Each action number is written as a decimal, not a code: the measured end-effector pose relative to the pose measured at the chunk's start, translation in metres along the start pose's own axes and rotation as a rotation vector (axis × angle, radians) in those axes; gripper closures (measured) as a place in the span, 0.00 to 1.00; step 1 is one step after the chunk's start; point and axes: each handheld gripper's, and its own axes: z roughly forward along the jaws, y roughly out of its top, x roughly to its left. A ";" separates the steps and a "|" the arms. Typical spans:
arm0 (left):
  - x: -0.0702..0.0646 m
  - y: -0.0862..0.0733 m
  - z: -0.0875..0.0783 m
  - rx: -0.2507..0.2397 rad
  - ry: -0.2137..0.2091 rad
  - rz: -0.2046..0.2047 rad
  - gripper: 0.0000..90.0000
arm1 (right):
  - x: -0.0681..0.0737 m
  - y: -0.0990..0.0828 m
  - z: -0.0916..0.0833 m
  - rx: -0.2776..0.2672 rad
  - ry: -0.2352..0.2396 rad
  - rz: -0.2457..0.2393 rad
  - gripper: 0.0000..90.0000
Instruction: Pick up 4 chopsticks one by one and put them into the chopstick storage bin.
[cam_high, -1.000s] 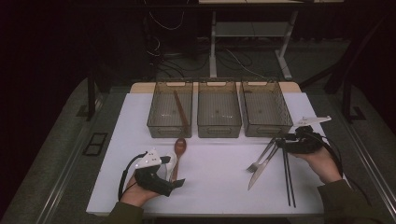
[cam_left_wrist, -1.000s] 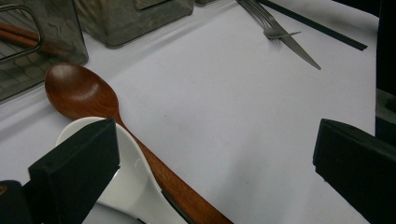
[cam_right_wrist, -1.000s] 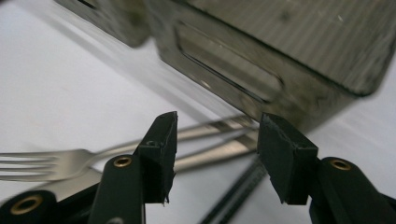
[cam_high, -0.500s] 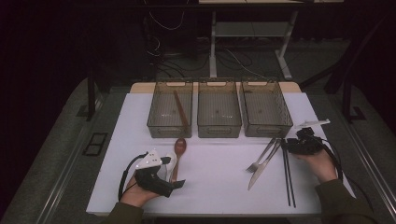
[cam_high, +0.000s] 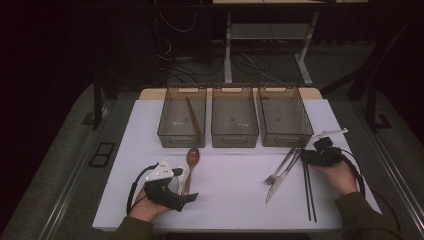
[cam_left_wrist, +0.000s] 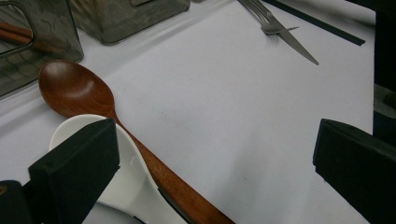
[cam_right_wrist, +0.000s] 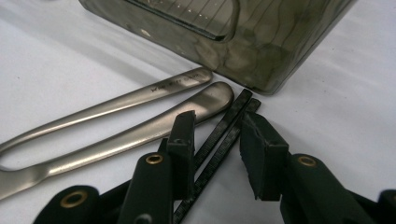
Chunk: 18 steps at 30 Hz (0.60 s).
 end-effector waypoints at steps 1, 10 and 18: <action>0.000 0.000 0.000 0.000 0.000 0.000 0.00 | 0.001 0.000 0.000 0.003 -0.003 -0.004 0.73; 0.000 0.000 0.000 0.001 -0.002 0.000 0.00 | 0.003 0.001 0.001 0.014 -0.029 -0.026 0.75; 0.000 0.000 0.000 -0.001 -0.003 -0.001 0.00 | 0.001 0.001 0.000 0.020 -0.036 -0.037 0.78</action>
